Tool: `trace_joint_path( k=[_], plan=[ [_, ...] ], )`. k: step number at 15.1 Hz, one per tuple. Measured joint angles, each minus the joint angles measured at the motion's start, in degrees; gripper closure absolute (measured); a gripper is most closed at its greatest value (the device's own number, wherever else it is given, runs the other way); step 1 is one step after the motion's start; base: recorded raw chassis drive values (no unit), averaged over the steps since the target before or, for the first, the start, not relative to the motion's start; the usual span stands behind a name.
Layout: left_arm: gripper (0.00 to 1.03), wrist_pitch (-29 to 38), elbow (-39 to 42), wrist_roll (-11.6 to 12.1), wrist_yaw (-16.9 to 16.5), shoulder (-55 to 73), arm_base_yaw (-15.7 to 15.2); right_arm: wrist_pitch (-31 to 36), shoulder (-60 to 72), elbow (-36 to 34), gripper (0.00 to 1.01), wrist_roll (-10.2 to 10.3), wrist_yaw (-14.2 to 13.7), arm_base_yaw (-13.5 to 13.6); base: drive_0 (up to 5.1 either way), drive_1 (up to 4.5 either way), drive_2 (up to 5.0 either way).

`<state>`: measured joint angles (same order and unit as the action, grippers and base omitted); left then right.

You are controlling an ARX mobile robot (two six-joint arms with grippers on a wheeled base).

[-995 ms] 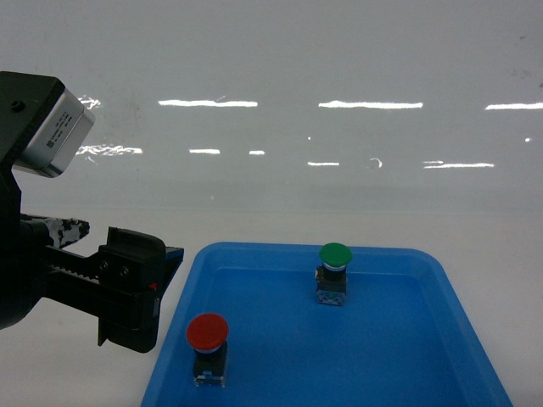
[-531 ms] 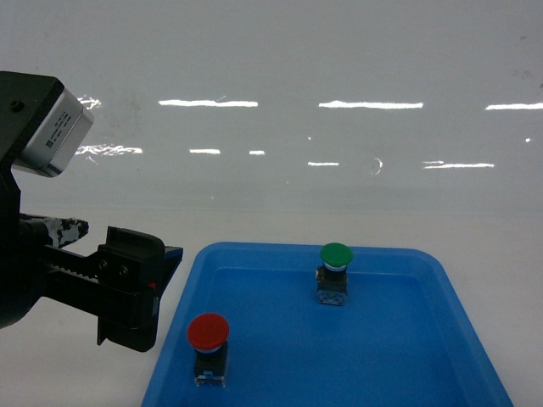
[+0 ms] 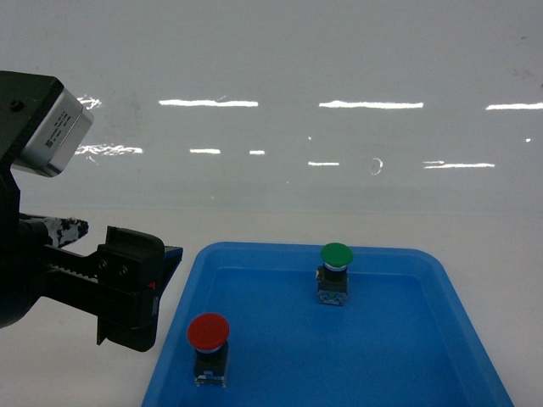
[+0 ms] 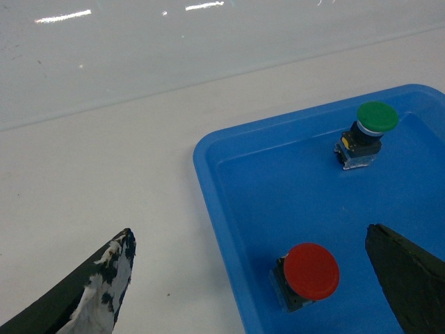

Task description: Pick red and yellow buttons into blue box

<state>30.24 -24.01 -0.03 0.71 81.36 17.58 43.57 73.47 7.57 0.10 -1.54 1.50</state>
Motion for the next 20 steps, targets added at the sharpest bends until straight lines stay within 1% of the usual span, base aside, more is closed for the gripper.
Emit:
trace_joint_path(
  k=[1, 2, 3, 4, 5, 6, 7, 9, 10, 11, 14, 16, 18, 20],
  plan=[
    [0.05, 0.0, 0.0, 0.0, 0.0, 0.0, 0.0, 0.0, 0.0, 0.0, 0.7, -0.04, 0.02, 0.0, 0.0, 0.0, 0.0],
    [0.05, -0.9, -0.13, -0.02, 0.24, 0.0, 0.68, 0.0, 0.0, 0.0, 0.7, -0.09, 0.0, 0.0, 0.0, 0.0, 0.0],
    [0.05, -2.82, -0.79, -0.2, 1.38, 0.39, 1.68, 0.0, 0.0, 0.0, 0.7, -0.11, 0.0, 0.0, 0.0, 0.0, 0.0],
    [0.05, -6.38, -2.91, -1.44, 1.44, 2.01, 3.39, 0.0, 0.0, 0.0, 0.7, -0.11, 0.0, 0.0, 0.0, 0.0, 0.0],
    [0.05, -9.16, -5.2, -2.78, 1.33, 3.74, 4.37, 0.0, 0.0, 0.0, 0.7, -0.13, 0.0, 0.0, 0.0, 0.0, 0.0],
    [0.05, -11.91, -8.41, -4.98, 0.79, 6.25, 5.62, 0.0, 0.0, 0.0, 0.7, -0.11, 0.0, 0.0, 0.0, 0.0, 0.0],
    [0.05, -12.9, -10.4, -6.1, 1.25, 8.17, 6.25, 0.0, 0.0, 0.0, 0.7, -0.11, 0.0, 0.0, 0.0, 0.0, 0.0],
    [0.05, -15.52, -14.93, -9.05, 2.84, 14.05, 7.85, 0.0, 0.0, 0.0, 0.7, -0.13, 0.0, 0.0, 0.0, 0.0, 0.0],
    [0.05, -16.46, -16.37, -10.27, 2.97, 16.7, 8.39, 0.0, 0.0, 0.0, 0.7, -0.13, -0.02, 0.0, 0.0, 0.0, 0.0],
    [0.05, -16.37, -18.08, -11.32, 3.69, 20.37, 8.96, 0.0, 0.0, 0.0, 0.7, -0.13, -0.02, 0.0, 0.0, 0.0, 0.0],
    [0.05, -16.09, -20.96, -11.89, 5.6, 26.43, 9.11, 0.0, 0.0, 0.0, 0.7, -0.13, -0.02, 0.0, 0.0, 0.0, 0.0],
    [0.05, -15.52, -21.2, -12.61, 6.93, 28.22, 9.11, 0.0, 0.0, 0.0, 0.7, -0.13, -0.02, 0.0, 0.0, 0.0, 0.0],
    [0.05, -13.88, -21.07, -13.44, 6.84, 29.44, 9.01, 0.0, 0.0, 0.0, 0.7, -0.13, 0.0, 0.0, 0.0, 0.0, 0.0],
    [0.05, -14.78, -20.41, -14.1, 6.54, 31.17, 9.03, 0.0, 0.0, 0.0, 0.7, -0.13, -0.02, 0.0, 0.0, 0.0, 0.0]
  ],
)
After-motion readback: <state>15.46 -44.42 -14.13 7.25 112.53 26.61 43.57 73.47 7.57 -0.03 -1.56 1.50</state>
